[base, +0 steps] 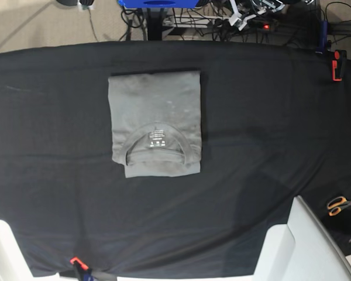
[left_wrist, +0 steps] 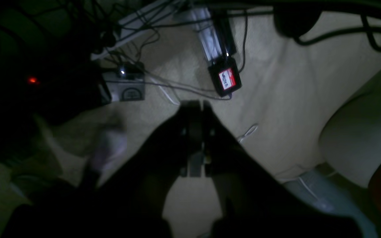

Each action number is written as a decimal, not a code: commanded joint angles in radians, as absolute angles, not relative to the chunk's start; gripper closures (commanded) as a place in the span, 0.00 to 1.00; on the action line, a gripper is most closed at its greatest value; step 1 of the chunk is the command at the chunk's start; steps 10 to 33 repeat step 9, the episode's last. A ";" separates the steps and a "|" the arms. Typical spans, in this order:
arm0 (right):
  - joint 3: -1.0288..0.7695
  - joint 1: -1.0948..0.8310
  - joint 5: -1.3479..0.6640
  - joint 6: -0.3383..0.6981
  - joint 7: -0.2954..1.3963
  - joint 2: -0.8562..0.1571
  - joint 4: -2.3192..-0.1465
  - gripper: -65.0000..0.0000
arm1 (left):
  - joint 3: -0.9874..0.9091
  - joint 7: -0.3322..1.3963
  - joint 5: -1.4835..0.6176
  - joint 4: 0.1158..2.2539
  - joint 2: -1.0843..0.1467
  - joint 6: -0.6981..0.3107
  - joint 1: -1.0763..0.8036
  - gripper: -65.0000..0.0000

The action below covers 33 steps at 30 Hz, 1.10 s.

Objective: Fold the T-shirt properly

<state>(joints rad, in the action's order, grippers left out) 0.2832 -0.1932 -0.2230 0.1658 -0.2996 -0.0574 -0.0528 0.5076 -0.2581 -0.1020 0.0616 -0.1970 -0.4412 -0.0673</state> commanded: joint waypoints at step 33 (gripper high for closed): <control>0.068 -0.199 -0.222 0.160 -0.309 -0.050 -0.102 1.00 | 0.515 -0.260 -0.093 0.110 -0.206 -0.447 -0.047 1.00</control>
